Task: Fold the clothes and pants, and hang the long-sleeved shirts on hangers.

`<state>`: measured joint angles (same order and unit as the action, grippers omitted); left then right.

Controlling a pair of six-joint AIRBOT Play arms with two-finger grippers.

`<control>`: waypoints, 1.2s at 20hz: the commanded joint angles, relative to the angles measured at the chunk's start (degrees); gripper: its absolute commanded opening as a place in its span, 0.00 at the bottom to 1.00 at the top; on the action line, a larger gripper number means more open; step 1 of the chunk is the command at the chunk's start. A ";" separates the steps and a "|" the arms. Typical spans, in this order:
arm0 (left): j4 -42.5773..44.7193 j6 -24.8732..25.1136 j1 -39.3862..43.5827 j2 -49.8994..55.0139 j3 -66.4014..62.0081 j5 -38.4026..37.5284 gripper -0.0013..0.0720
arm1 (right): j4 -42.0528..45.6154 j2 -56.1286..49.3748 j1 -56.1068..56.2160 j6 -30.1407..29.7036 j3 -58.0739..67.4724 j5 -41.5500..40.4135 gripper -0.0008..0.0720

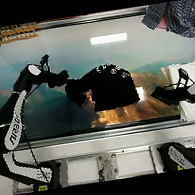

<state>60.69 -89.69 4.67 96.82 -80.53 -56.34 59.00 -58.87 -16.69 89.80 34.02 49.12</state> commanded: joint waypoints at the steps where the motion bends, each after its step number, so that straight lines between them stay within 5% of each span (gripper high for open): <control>1: 1.16 -0.04 -0.28 -0.31 -0.04 -0.31 0.03 | -19.19 -8.20 3.10 -8.24 -1.92 -8.83 0.71; 4: 1.16 -0.04 -0.28 -0.31 -0.04 -0.04 0.03 | -27.04 -14.49 8.68 -13.97 -1.64 -10.36 0.71; 8: 1.18 -0.04 -0.31 -0.31 -0.04 -0.09 0.03 | -27.10 -19.52 13.51 -15.13 1.05 -10.64 0.65; 10: 1.36 0.57 -0.74 -0.35 -0.09 -0.24 0.03 | -26.88 -19.37 13.94 -17.33 2.82 -10.95 0.07; 11: 1.31 1.46 -1.46 -0.83 -0.07 -0.33 0.03 | -25.92 -18.62 13.81 -17.38 4.11 -10.49 0.04; 18: 1.31 3.32 -13.18 -21.27 -5.29 1.95 0.03 | 4.33 -1.55 6.54 -12.59 32.83 7.78 0.04; 24: 1.31 3.98 -17.88 -43.08 -10.29 -0.15 0.03 | 13.88 14.23 6.03 -12.52 48.61 8.35 0.04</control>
<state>61.98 -86.00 -11.33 63.13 -89.27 -55.75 66.92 -51.40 -10.26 76.95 76.58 56.55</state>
